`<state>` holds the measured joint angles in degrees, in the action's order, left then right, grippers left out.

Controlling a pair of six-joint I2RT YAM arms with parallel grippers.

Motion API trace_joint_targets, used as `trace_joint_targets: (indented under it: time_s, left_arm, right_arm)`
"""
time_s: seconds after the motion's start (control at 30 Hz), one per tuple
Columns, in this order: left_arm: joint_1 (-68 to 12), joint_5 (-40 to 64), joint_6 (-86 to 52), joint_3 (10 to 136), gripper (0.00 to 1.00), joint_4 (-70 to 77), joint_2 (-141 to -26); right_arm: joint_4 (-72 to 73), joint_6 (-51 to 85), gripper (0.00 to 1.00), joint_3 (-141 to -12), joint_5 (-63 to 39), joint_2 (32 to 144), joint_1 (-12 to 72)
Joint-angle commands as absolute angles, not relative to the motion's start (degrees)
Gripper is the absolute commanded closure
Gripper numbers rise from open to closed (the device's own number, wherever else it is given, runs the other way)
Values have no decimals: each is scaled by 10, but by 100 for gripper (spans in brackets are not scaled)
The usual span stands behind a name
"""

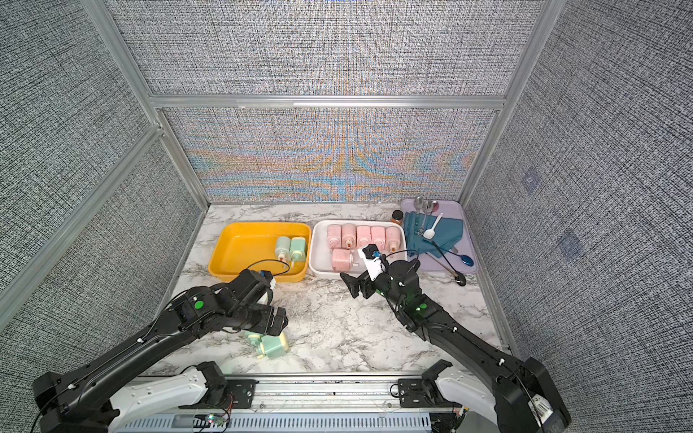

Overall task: Place the pencil sharpeners by color into the storage box
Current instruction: Pick up the pencil sharpener from the center of the board.

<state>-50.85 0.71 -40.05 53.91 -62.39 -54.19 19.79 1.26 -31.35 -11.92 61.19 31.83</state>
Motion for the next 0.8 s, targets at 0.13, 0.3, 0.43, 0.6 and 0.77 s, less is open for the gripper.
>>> trace_joint_targets:
  time_s: [0.13,0.3,0.43,0.6,0.77]
  left_arm:
    - [-525,53,-507,480,1,-637,-511]
    - [-554,32,-524,466,1,-633,-538]
    - [-571,28,-520,458,1,-612,-569]
    - [-572,7,-512,446,1,-612,-581]
    - [-573,-6,-499,434,1,-587,-584]
  right_arm:
    - [202,20,1,-323,-117,626,319]
    - [204,24,1,-321,-116,623,319]
    - [206,26,1,-318,-114,618,319]
    - [206,29,1,-315,-117,613,318]
    - [208,33,1,-311,-118,604,319]
